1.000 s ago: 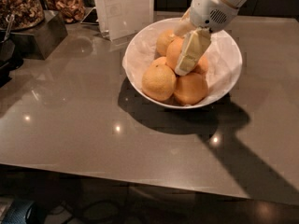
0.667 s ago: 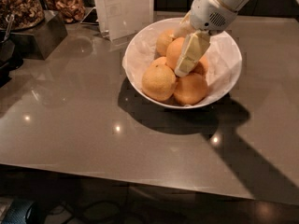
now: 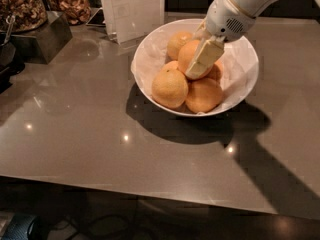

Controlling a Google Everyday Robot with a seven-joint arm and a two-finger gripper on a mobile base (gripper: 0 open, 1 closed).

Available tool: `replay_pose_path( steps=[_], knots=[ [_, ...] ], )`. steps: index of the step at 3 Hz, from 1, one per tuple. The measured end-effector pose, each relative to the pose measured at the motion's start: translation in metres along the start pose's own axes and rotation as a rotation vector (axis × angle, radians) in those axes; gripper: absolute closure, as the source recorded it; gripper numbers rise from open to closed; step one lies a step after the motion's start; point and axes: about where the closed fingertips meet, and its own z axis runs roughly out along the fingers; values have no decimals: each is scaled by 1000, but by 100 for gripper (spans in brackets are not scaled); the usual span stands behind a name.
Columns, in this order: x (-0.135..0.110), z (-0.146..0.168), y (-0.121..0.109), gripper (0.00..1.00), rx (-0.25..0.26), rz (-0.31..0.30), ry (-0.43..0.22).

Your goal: Pick orange from white bowl

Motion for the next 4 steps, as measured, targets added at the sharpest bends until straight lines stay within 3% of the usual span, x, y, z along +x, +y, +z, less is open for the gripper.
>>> replay_pose_path(
  steps=[1,2,3,4],
  knots=[
    [8,0,2,53,-2,25,4],
    [8,0,2,46,-3,25,4],
    [10,4,2,29,-15,33,0],
    [12,11,2,23,-35,42,-4]
  ],
)
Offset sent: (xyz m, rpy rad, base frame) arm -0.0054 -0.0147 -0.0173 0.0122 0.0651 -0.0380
